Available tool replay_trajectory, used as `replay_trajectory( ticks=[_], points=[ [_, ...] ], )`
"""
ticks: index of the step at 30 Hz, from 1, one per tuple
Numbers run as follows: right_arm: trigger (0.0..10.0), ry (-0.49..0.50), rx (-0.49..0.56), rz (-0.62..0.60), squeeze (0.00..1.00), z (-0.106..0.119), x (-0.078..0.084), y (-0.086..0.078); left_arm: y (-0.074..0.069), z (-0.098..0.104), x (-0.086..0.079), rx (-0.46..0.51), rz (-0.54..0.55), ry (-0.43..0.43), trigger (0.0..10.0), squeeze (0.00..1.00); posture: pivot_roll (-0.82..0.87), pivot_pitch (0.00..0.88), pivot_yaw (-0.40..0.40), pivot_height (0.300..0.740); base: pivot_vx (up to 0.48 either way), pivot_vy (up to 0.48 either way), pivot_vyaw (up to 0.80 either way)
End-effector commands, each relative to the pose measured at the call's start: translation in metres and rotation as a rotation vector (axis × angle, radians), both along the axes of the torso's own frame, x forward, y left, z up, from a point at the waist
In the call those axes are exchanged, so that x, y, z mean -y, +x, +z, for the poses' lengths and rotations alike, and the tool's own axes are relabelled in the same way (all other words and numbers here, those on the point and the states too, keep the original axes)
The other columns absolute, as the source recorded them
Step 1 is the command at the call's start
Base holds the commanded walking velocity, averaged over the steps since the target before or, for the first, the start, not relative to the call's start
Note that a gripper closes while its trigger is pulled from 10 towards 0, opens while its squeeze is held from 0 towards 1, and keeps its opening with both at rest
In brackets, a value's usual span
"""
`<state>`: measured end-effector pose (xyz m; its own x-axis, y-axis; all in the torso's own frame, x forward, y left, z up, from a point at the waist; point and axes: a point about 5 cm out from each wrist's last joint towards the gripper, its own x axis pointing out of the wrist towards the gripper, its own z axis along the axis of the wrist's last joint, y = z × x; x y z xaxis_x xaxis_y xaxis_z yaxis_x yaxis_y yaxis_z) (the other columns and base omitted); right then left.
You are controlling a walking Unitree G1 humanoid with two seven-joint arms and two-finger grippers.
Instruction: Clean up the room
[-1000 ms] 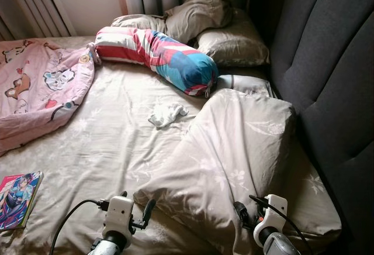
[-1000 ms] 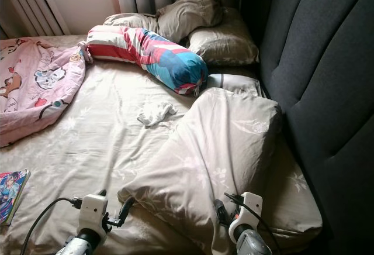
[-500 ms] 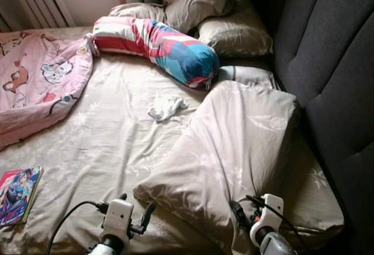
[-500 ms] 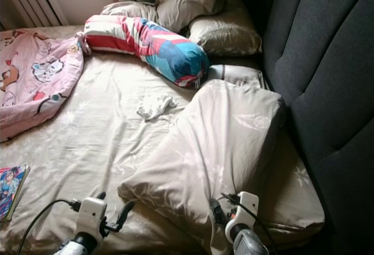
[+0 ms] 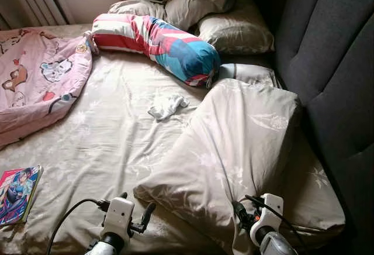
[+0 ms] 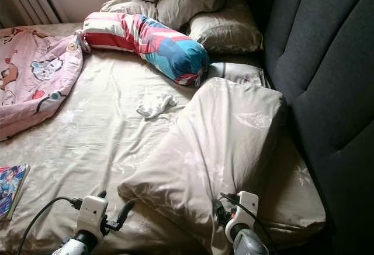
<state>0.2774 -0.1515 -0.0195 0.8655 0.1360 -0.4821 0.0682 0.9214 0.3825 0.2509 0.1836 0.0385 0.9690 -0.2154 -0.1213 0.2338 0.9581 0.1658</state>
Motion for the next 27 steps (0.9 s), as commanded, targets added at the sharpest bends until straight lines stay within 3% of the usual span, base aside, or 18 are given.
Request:
replay_trajectory(
  ticks=[1,27],
  points=[
    [0.0,0.029,-0.138,0.056,0.00,-0.0242,-0.0192,-0.0269,-0.0038,-0.0070,-0.0008,-0.038,-0.002,0.008,10.0,0.00,0.05,0.257,0.059,0.655,0.000,0.000,0.00],
    [0.0,-0.026,-0.103,0.059,0.00,-0.0201,-0.0184,-0.0221,0.0052,-0.0080,0.0011,-0.034,-0.004,0.017,10.0,0.00,0.06,0.173,0.047,0.655,0.000,0.000,0.00]
  ],
)
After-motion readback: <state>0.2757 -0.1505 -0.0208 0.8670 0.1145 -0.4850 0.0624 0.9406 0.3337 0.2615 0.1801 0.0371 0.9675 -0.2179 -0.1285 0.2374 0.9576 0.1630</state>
